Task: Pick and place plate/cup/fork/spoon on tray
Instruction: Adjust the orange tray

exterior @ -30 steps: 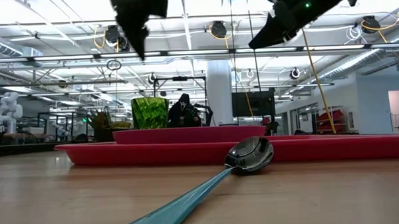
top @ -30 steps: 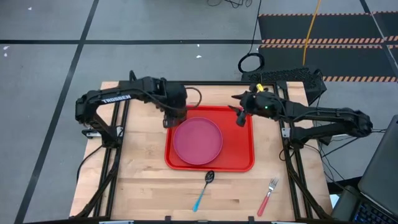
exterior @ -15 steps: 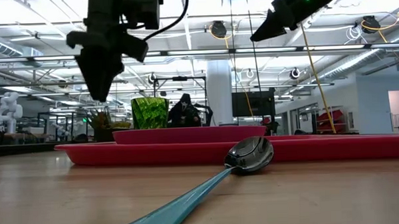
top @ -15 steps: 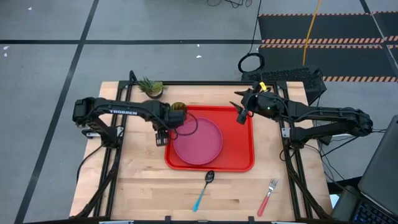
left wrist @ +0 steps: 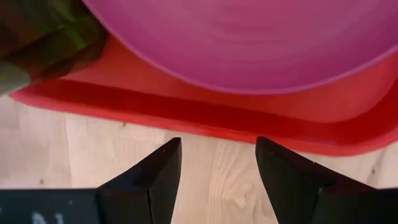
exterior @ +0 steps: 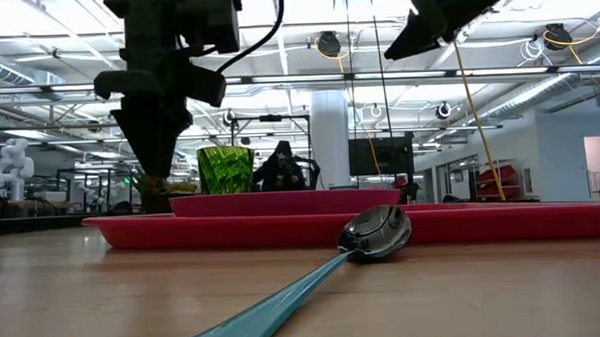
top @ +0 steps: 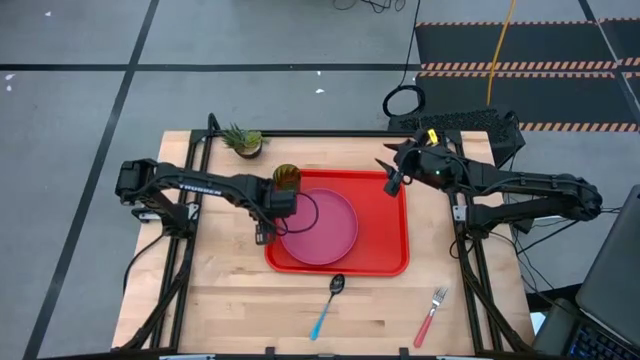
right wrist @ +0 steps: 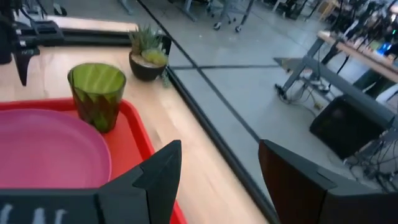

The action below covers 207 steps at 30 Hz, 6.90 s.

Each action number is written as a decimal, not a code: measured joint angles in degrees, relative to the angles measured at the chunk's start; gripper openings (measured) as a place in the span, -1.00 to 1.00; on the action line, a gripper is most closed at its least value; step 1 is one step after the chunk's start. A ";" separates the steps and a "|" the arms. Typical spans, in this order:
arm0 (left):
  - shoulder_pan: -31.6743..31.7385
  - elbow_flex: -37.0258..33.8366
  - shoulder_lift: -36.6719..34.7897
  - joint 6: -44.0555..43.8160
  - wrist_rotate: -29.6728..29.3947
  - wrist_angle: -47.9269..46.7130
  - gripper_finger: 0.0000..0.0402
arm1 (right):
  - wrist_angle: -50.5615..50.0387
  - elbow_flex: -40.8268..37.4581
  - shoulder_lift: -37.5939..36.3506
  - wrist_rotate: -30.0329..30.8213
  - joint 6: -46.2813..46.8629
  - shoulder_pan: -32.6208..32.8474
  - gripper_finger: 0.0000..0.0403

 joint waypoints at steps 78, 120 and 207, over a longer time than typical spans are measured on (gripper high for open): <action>-5.88 -6.31 1.84 1.72 -0.23 14.16 0.04 | -10.60 -0.04 -0.42 -0.04 5.53 -0.04 0.03; -6.23 -6.31 1.49 -4.61 -0.42 11.09 0.04 | -14.93 -0.03 -2.69 0.12 8.53 10.96 0.03; -8.26 -6.29 1.53 -8.43 -6.79 4.44 0.04 | -23.92 -1.73 29.26 -15.56 9.88 -28.95 0.03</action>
